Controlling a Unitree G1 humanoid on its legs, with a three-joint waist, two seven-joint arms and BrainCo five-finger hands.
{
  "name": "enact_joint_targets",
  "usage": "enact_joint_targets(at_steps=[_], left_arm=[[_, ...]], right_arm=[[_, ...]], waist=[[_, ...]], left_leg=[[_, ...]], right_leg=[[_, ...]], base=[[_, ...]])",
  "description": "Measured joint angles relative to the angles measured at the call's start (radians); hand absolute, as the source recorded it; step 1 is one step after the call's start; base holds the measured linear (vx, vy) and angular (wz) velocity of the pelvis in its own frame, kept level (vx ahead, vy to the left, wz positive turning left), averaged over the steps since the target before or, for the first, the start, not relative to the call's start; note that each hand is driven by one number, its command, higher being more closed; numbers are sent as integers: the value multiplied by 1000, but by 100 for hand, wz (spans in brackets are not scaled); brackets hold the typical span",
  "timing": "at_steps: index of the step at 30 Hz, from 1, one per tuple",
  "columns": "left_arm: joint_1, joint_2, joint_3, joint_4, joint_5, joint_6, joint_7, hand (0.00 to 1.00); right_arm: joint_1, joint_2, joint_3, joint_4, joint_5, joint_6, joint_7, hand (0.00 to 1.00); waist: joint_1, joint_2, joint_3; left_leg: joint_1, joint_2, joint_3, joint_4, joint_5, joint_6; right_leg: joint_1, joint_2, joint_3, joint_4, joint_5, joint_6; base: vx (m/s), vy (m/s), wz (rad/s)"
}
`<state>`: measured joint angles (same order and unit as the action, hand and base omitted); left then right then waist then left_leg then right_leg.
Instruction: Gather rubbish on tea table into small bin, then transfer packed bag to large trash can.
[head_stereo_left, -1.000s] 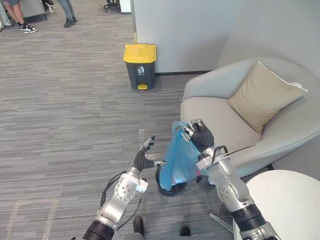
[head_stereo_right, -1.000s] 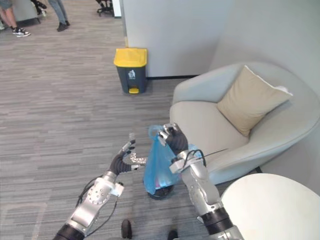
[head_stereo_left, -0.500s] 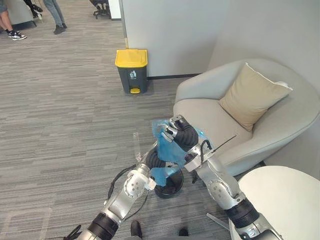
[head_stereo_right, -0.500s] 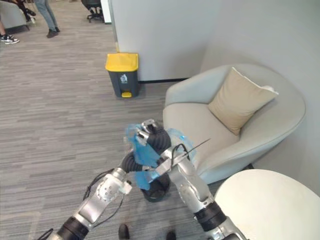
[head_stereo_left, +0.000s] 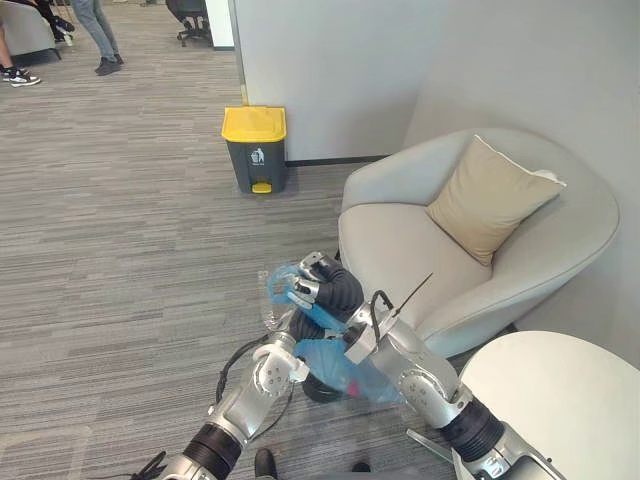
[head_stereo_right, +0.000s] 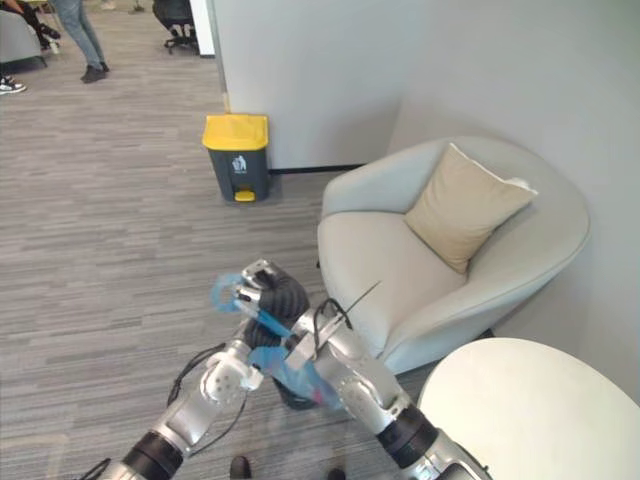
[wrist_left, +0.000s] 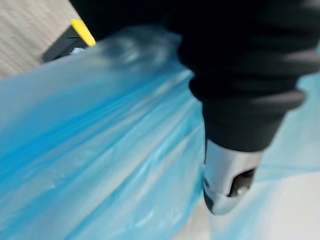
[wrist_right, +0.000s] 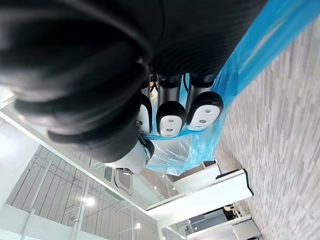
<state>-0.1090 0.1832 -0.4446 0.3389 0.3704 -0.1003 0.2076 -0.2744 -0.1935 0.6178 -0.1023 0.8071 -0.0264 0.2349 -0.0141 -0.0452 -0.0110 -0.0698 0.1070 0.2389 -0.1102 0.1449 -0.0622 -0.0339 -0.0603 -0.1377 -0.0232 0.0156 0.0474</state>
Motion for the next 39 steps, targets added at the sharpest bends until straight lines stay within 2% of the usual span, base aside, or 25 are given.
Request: enact_joint_targets(at_steps=[4, 13, 14, 23, 27, 35, 39], left_arm=[[4, -15, 1, 55, 0, 21, 6, 0], [2, -39, -20, 144, -1, 24, 3, 0], [2, -39, -31, 158, -1, 24, 2, 100], [-18, -40, -83, 216, -2, 24, 2, 100], [-18, -40, -84, 215, -34, 24, 4, 100], [10, -42, 20, 119, -140, 26, 6, 100], [45, -42, 86, 47, -199, 25, 12, 100]], right_arm=[[-1, 1, 32, 2, 0, 9, -2, 100], [-42, 1, 81, 19, 0, 21, -7, 100], [-42, 1, 87, 19, 0, 22, -8, 100], [-69, 3, 115, 20, 15, 22, -11, 100], [-69, 5, 115, 20, 20, 21, -9, 100], [65, 44, 33, 72, 15, -7, 35, 100], [166, 32, -50, 121, -59, -12, 35, 100]], waist=[[2, 0, 0], [2, -1, 0], [2, -1, 0], [1, -1, -1], [0, -1, -1], [-1, -1, -1], [-1, -1, 0]], left_leg=[[0, 2, 0, 0, 0, 0], [1, 7, 0, 0, 1, -3], [1, 7, 1, 0, 1, -3], [5, 8, 9, 0, -5, -11], [8, 8, 13, 0, -6, -13], [9, 7, 12, 0, -7, -13], [9, 7, 7, 0, -8, -15]], right_leg=[[0, 2, 0, 0, 0, 0], [-1, 8, 3, 1, 0, -1], [-1, 8, 4, 1, 1, -1], [-1, 9, 12, 1, 2, -3], [-1, 9, 17, 1, 2, -3], [0, 8, 17, 2, 0, -2], [3, 7, 11, 3, -5, 3]], base=[[0, 0, 0], [0, 0, 0], [0, 0, 0], [2, 0, -1], [0, 0, -3], [0, 0, 0], [0, 0, 4]])
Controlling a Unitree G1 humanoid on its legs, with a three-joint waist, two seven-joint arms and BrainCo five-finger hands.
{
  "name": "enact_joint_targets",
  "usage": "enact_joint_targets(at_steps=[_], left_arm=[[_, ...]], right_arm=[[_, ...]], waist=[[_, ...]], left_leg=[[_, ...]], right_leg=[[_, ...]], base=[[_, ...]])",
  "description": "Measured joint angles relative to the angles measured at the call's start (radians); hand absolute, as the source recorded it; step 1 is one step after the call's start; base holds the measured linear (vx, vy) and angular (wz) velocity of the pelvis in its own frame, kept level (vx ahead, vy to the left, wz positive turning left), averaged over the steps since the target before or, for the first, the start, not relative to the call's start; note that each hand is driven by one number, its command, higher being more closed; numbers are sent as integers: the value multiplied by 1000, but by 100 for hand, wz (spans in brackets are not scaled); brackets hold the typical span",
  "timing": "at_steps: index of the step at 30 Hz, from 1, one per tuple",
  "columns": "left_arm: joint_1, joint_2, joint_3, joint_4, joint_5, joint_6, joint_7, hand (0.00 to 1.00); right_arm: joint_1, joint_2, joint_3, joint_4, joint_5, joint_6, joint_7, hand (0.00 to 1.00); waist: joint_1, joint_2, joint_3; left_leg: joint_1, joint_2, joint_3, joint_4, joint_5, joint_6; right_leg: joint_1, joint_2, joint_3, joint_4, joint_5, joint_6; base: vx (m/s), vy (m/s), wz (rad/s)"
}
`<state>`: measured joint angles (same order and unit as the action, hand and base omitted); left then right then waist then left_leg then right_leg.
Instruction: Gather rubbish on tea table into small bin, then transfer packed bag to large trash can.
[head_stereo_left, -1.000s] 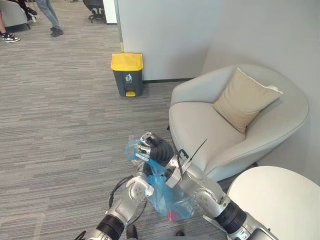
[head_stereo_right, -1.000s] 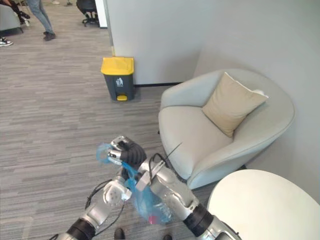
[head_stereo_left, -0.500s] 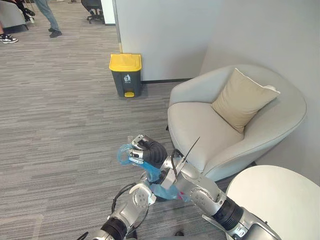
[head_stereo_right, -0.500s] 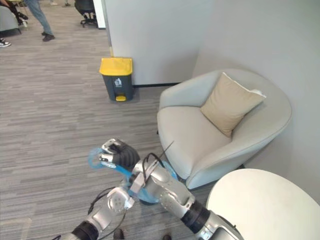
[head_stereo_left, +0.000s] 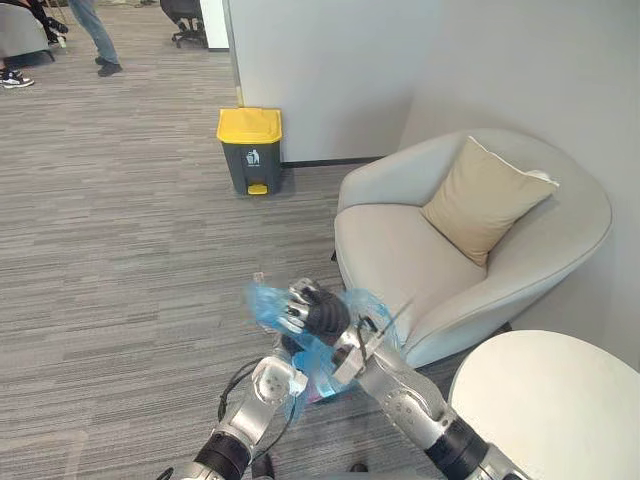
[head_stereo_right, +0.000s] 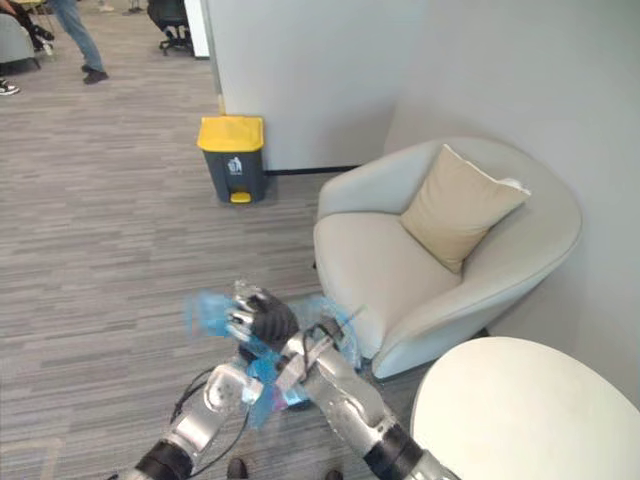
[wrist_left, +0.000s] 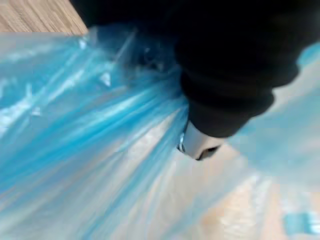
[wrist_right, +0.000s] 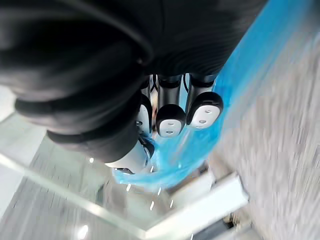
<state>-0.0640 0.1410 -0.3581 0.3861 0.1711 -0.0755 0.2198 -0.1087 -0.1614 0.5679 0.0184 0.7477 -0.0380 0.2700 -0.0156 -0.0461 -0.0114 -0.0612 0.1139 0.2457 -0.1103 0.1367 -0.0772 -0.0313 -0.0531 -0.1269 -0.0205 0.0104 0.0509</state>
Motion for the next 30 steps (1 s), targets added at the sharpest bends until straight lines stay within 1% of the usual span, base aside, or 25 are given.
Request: enact_joint_targets(at_steps=[5, 6, 7, 8, 10, 11, 12, 16, 18, 19, 20, 22, 24, 26, 27, 30], left_arm=[[13, -11, 29, -38, -57, 0, 16, 100], [20, -13, 38, -58, -68, 0, 17, 100], [26, -20, 52, -73, -85, -1, 18, 100], [32, -23, 59, -85, -90, -1, 18, 100], [41, -28, 67, -103, -97, -2, 18, 100], [42, -28, 68, -107, -100, -2, 18, 100], [50, -28, 71, -121, -107, -2, 18, 100], [95, -42, 119, -181, -116, -6, 18, 100], [110, -42, 136, -205, -116, -7, 18, 100], [120, -41, 145, -216, -116, -7, 18, 100], [120, -41, 145, -216, -116, -7, 18, 100], [121, -41, 146, -217, -116, -7, 18, 100], [129, -44, 152, -219, -116, -7, 18, 100], [140, -49, 169, -221, -116, -7, 18, 100], [147, -50, 177, -223, -116, -7, 19, 100], [176, -53, 202, -238, -124, -7, 20, 100]], right_arm=[[56, 0, -76, 1, -121, -8, -9, 100], [58, 1, -90, 0, -157, -16, -16, 100], [61, 3, -106, -1, -213, -28, -26, 0], [63, 3, -115, -2, -246, -34, -33, 0], [67, 3, -138, -3, -345, -51, -57, 0], [71, 3, -154, -4, -415, -63, -75, 0], [73, 3, -164, -5, -450, -71, -85, 0], [87, 2, -207, -45, -678, -109, -162, 0], [88, 2, -227, -82, -763, -128, -195, 0], [88, -3, -245, -110, -848, -153, -231, 0], [88, -4, -247, -115, -858, -154, -234, 0], [84, -10, -253, -133, -917, -165, -257, 0], [83, -18, -253, -146, -1003, -175, -293, 0], [83, -37, -255, -162, -1062, -180, -314, 0], [83, -44, -262, -163, -1075, -188, -325, 0], [96, -41, -323, -162, -1142, -189, -361, 0]], waist=[[0, 0, 0], [0, 0, 1], [0, 0, 1], [0, 0, 1], [0, -1, 1], [1, -1, 1], [1, -1, 1], [1, 0, 5], [1, 1, 6], [1, 1, 6], [2, 1, 6], [3, 1, 6], [3, 1, 6], [3, 2, 6], [3, 2, 6], [3, 5, 8]], left_leg=[[0, -1, -7, 0, 0, 0], [0, -1, -8, 0, 0, 0], [0, -1, -9, 0, 0, 0], [0, -1, -9, 0, 0, 0], [0, -1, -11, 0, -1, 1], [0, -1, -13, 0, -1, 1], [0, -2, -14, 0, -1, 1], [11, -10, -14, 0, -2, 5], [12, -11, -14, 0, -2, 6], [13, -13, -16, 0, -1, 6], [13, -14, -16, 0, -1, 7], [13, -17, -17, 0, -2, 9], [13, -21, -17, 0, -3, 10], [13, -24, -18, 0, -4, 13], [13, -25, -19, 0, -5, 13], [13, -29, -22, 0, -6, 15]], right_leg=[[4, -2, -7, 0, -4, 4], [5, -2, -8, 0, -4, 4], [5, -3, -9, -1, -5, 5], [6, -4, -9, -1, -5, 6], [7, -5, -12, -1, -6, 7], [8, -6, -14, -1, -7, 7], [9, -7, -16, -1, -7, 7], [19, -8, -19, 3, -16, 11], [16, -10, -19, 12, -22, 11], [15, -12, -22, 17, -27, 12], [15, -12, -22, 17, -27, 13], [16, -13, -23, 17, -28, 14], [16, -17, -25, 18, -27, 13], [16, -19, -25, 19, -26, 11], [17, -20, -26, 19, -26, 11], [18, -24, -29, 20, -27, 13]], base=[[0, 0, 4], [0, 0, 3], [0, 0, 0], [0, 0, 3], [0, 0, 4], [10, 0, 5], [22, 0, 4], [29, 4, 1], [38, 2, 3], [27, 2, 3], [42, 2, 4], [22, 3, 1], [43, 14, 2], [36, 12, 2], [34, 9, 3], [27, 11, 3]])
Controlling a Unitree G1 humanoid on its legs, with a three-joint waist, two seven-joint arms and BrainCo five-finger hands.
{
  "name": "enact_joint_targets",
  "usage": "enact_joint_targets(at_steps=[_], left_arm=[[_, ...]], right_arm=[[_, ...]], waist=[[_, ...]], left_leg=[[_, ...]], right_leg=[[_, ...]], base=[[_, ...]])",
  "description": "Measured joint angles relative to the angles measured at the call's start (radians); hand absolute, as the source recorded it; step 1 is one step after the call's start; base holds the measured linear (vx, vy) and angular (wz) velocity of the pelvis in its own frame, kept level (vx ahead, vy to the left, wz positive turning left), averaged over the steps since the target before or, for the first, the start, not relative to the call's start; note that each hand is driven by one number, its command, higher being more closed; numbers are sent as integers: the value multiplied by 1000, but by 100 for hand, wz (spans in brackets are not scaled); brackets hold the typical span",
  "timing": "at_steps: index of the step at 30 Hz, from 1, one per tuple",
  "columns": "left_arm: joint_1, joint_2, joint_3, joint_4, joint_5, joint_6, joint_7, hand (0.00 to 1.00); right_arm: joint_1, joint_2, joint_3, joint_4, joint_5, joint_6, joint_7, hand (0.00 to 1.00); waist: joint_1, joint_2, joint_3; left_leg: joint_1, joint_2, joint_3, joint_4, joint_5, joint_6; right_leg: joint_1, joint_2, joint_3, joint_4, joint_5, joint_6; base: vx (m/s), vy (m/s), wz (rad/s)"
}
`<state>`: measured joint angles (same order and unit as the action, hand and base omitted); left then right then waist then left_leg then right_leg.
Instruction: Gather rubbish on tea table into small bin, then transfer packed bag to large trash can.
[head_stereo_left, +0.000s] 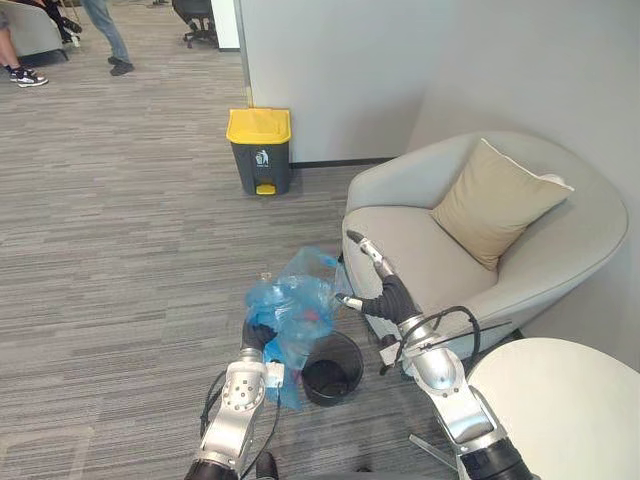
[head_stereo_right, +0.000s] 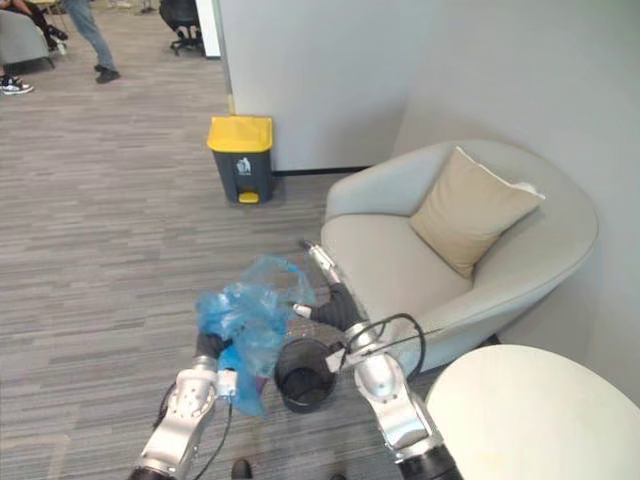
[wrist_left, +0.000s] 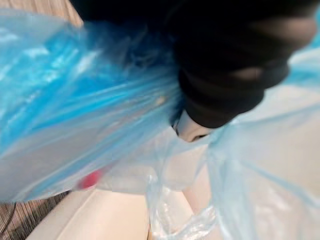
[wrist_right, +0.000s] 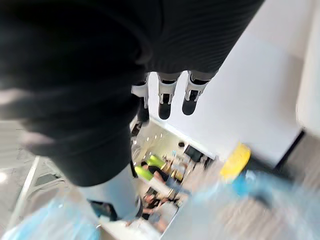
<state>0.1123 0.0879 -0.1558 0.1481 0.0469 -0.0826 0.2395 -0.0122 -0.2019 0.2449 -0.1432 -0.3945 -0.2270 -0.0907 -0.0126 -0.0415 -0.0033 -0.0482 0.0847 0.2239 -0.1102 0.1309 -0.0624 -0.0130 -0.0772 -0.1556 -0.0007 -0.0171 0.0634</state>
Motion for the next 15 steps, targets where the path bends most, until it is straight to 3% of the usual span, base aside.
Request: enact_joint_targets(at_steps=[3, 6, 10, 15], left_arm=[[29, -13, 33, 0, -10, 0, 1, 100], [61, -17, 64, 12, -11, 0, 1, 100], [61, -24, 123, 138, -34, 1, -12, 100], [64, -25, 212, 323, -62, 4, -50, 100]], right_arm=[[52, 16, -56, 12, 1, 0, -18, 0], [111, 72, -134, 153, 16, 6, -21, 0], [119, 140, -234, 430, 206, 62, 26, 0], [122, 164, -316, 683, 322, 110, 70, 0]], waist=[[1, 7, 5], [1, 12, 8], [0, 22, 16], [4, 30, 25]], left_leg=[[1, -5, -2, 0, -2, 2], [4, -8, -6, 0, -6, 6], [5, -8, -17, 0, -14, 0], [13, -9, -26, 0, -20, -3]], right_leg=[[-1, -6, -3, 6, -5, 4], [2, -10, -5, 11, -10, 5], [6, -11, -15, 9, -18, 7], [28, -11, -29, -1, -21, 5]], base=[[20, 20, 3], [6, 4, 3], [5, 7, 7], [44, -4, 7]])
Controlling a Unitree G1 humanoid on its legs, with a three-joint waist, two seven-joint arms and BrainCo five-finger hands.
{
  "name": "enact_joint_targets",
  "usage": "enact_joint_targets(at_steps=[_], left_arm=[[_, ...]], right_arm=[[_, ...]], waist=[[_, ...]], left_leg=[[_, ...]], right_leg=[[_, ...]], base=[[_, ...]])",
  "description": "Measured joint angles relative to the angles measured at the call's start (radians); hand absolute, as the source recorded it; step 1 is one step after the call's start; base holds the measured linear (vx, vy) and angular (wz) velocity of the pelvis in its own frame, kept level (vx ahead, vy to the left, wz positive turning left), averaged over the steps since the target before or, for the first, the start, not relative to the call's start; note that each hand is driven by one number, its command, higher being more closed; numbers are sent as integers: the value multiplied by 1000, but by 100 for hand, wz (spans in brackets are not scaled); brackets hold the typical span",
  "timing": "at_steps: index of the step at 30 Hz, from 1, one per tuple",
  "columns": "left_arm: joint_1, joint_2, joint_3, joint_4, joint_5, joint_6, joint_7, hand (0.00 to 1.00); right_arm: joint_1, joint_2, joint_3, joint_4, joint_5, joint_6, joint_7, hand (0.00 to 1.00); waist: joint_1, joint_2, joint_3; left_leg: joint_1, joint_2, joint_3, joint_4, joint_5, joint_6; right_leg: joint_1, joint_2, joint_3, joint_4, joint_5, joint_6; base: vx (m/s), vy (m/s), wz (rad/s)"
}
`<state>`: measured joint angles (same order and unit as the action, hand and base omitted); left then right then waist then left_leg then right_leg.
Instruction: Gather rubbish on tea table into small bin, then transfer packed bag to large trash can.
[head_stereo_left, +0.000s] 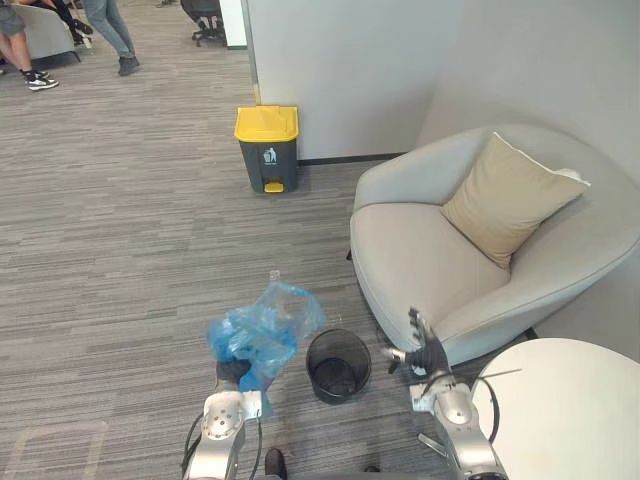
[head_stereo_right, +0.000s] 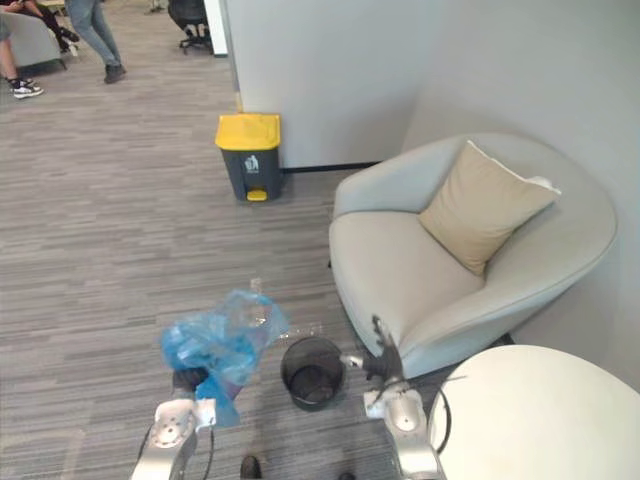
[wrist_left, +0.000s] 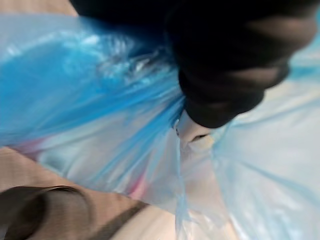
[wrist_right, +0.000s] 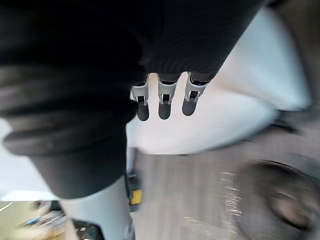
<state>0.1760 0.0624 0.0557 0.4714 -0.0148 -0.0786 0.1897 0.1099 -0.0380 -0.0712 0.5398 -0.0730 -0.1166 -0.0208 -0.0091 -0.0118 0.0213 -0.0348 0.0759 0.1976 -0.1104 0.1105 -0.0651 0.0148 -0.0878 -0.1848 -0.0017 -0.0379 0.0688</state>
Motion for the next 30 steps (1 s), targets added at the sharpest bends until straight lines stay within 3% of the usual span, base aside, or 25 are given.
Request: enact_joint_targets(at_steps=[10, 16, 24, 30], left_arm=[[4, -3, 87, 332, -68, 32, -23, 100], [3, -5, 88, 404, -67, 42, -23, 100], [-26, -15, 95, 442, -65, 42, -28, 100], [-71, -37, 108, 411, -65, 41, -20, 100]], right_arm=[[-30, -2, -130, 303, 54, 44, -37, 0], [-39, -2, -142, 376, 53, 51, -47, 0], [-94, -8, -158, 417, 50, 60, -73, 0], [-108, 14, -131, 314, 32, 71, -91, 0]], waist=[[8, -1, 26], [9, 5, 31], [10, 12, 66], [15, -7, 112]], left_leg=[[45, -3, -17, 0, -12, -2], [62, -3, -15, 0, -16, -4], [76, 2, 66, 0, -22, 0], [58, 0, 148, 45, -34, 27]], right_leg=[[56, -1, -21, 3, -26, -1], [66, -2, -20, 16, -37, -3], [12, -1, 69, 65, -38, -3], [-95, -19, 125, 209, -32, 2]], base=[[48, -12, 5], [6, -2, 0], [-26, 19, -30], [-34, 40, -38]])
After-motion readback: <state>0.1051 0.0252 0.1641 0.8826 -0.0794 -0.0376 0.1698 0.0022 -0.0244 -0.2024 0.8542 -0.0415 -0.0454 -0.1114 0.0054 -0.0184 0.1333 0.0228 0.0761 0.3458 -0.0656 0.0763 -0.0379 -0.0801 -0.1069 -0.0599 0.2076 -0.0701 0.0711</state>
